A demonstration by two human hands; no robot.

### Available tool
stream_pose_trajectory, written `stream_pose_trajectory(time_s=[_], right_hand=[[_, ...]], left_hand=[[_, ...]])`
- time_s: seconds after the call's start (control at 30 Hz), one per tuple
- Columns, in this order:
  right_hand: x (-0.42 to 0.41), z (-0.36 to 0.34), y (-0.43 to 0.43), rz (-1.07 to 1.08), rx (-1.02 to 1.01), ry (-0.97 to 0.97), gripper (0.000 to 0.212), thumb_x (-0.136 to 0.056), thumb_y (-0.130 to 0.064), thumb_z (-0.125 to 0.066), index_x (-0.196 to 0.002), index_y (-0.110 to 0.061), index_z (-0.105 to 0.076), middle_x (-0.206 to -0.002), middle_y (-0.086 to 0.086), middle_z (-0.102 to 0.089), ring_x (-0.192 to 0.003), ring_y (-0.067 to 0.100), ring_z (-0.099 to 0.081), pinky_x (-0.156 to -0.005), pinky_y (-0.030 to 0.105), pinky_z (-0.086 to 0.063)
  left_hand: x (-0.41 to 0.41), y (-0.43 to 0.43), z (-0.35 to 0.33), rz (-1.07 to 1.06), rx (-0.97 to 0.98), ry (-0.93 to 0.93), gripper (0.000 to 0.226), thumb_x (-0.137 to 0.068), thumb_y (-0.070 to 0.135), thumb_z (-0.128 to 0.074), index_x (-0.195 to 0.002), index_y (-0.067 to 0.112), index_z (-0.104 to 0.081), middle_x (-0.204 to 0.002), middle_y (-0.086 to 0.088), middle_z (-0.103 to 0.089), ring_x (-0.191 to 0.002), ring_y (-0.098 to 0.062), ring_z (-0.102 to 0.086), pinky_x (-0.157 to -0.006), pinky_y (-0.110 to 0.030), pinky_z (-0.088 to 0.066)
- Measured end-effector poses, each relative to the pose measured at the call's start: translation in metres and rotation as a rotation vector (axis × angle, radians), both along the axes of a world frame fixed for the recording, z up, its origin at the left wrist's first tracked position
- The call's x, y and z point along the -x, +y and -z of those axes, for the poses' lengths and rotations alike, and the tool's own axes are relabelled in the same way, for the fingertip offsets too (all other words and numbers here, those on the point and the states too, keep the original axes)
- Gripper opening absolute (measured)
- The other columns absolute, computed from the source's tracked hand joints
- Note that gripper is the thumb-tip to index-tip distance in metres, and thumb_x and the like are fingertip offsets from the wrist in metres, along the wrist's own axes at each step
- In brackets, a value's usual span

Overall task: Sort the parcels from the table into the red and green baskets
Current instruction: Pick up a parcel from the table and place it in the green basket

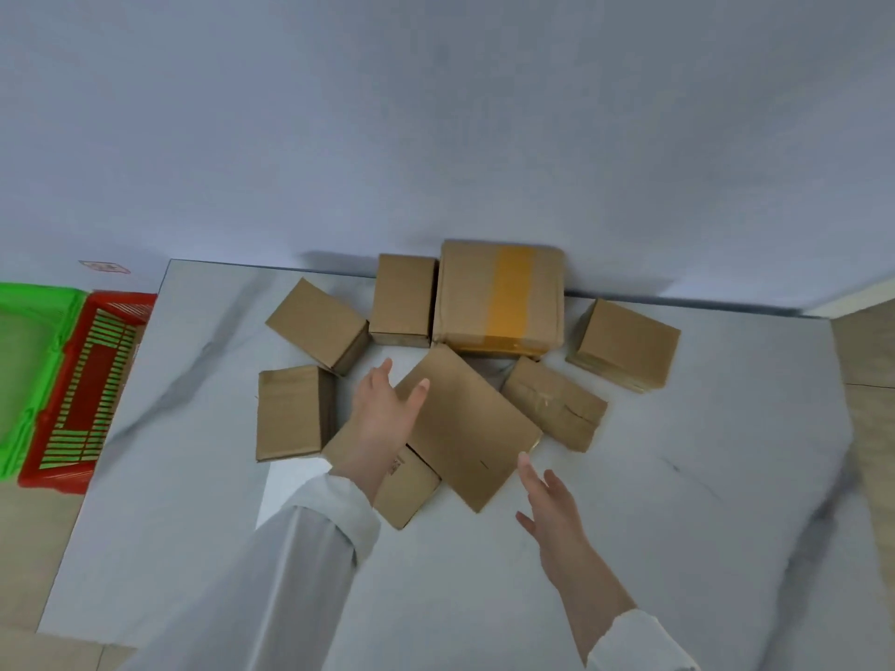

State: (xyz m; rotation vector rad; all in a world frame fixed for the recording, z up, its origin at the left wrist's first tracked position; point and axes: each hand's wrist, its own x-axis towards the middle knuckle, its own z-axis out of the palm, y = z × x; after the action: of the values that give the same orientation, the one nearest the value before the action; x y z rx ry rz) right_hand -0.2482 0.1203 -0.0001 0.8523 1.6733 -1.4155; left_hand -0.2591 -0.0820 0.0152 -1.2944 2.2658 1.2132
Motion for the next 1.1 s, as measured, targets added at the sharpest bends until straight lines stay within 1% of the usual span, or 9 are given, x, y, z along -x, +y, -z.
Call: stream_pose_trajectory(time_s=[0.13, 0.27, 0.4, 0.5, 0.63, 0.7, 0.8, 1.0, 1.1], right_hand=[[0.006, 0.048, -0.007, 0.020, 0.057, -0.036, 0.083, -0.085, -0.048, -0.059, -0.149, -0.011, -0.021, -0.154, 0.004, -0.026, -0.137, 0.024, -0.034, -0.111, 0.040, -0.034], [0.002, 0.064, -0.014, 0.003, 0.129, -0.012, 0.050, -0.087, -0.039, -0.059, -0.129, -0.013, -0.050, -0.130, 0.003, -0.056, -0.109, 0.015, -0.056, -0.098, 0.036, -0.045], [0.000, 0.062, -0.017, 0.047, 0.081, 0.017, 0.055, -0.084, -0.034, -0.066, -0.127, -0.005, -0.047, -0.119, 0.007, -0.059, -0.094, 0.010, -0.061, -0.083, 0.031, -0.051], [0.001, 0.041, -0.011, 0.051, 0.050, 0.035, 0.059, -0.078, -0.039, -0.071, -0.122, -0.006, -0.049, -0.119, 0.008, -0.059, -0.101, 0.015, -0.061, -0.090, 0.035, -0.052], [0.005, -0.015, 0.000, 0.104, 0.065, 0.099, 0.022, -0.083, -0.031, -0.068, -0.088, -0.017, -0.051, -0.096, -0.003, -0.060, -0.090, 0.011, -0.058, -0.093, 0.035, -0.045], [0.002, -0.045, 0.008, 0.130, 0.087, 0.121, 0.033, -0.081, -0.034, -0.069, -0.100, -0.014, -0.051, -0.106, -0.005, -0.058, -0.100, 0.013, -0.055, -0.093, 0.035, -0.040], [-0.004, -0.086, 0.017, 0.198, 0.125, 0.159, 0.056, -0.074, -0.038, -0.073, -0.120, -0.014, -0.050, -0.123, -0.002, -0.059, -0.112, 0.018, -0.056, -0.094, 0.045, -0.047], [-0.016, -0.148, 0.043, 0.290, 0.135, 0.217, 0.104, -0.078, -0.031, -0.072, -0.148, -0.033, 0.005, -0.146, 0.005, -0.036, -0.121, 0.022, -0.046, -0.099, 0.053, -0.043], [-0.026, -0.169, 0.056, 0.310, 0.183, 0.202, 0.109, -0.076, -0.033, -0.073, -0.148, -0.036, 0.009, -0.143, 0.004, -0.042, -0.123, 0.023, -0.047, -0.095, 0.056, -0.045]], left_hand=[[0.012, -0.011, 0.042, 0.067, 0.006, -0.078, 0.068, -0.089, 0.050, -0.052, -0.146, 0.019, -0.029, -0.149, -0.004, -0.037, -0.137, -0.025, -0.035, -0.112, -0.045, -0.031], [0.009, -0.008, 0.058, 0.119, -0.027, -0.124, 0.065, -0.090, 0.052, -0.049, -0.143, 0.019, -0.031, -0.141, -0.005, -0.046, -0.128, -0.027, -0.045, -0.107, -0.047, -0.036], [0.007, -0.008, 0.054, 0.109, -0.022, -0.085, 0.061, -0.089, 0.050, -0.052, -0.139, 0.019, -0.037, -0.136, -0.005, -0.050, -0.125, -0.027, -0.047, -0.104, -0.046, -0.039], [0.006, -0.008, 0.032, 0.092, -0.020, -0.015, 0.054, -0.090, 0.045, -0.054, -0.136, 0.020, -0.042, -0.133, -0.003, -0.052, -0.123, -0.024, -0.048, -0.103, -0.041, -0.041], [0.000, -0.002, -0.016, 0.068, -0.119, 0.071, 0.046, -0.091, 0.039, -0.055, -0.132, 0.020, -0.047, -0.129, 0.000, -0.053, -0.119, -0.019, -0.049, -0.095, -0.031, -0.040], [-0.005, 0.004, -0.046, 0.063, -0.162, 0.126, 0.043, -0.092, 0.038, -0.055, -0.131, 0.020, -0.048, -0.127, 0.003, -0.052, -0.117, -0.015, -0.047, -0.091, -0.027, -0.036], [-0.012, 0.014, -0.084, 0.070, -0.224, 0.220, 0.043, -0.091, 0.038, -0.055, -0.129, 0.019, -0.051, -0.128, 0.000, -0.055, -0.112, -0.014, -0.049, -0.092, -0.027, -0.037], [-0.018, 0.036, -0.149, 0.158, -0.284, 0.299, 0.050, -0.092, 0.040, -0.053, -0.136, 0.020, -0.043, -0.126, 0.004, -0.051, -0.109, -0.009, -0.047, -0.086, -0.022, -0.035], [-0.021, 0.047, -0.171, 0.102, -0.342, 0.396, 0.062, -0.090, 0.040, -0.056, -0.144, 0.025, -0.030, -0.142, 0.002, -0.043, -0.130, -0.013, -0.041, -0.093, -0.021, -0.031]])
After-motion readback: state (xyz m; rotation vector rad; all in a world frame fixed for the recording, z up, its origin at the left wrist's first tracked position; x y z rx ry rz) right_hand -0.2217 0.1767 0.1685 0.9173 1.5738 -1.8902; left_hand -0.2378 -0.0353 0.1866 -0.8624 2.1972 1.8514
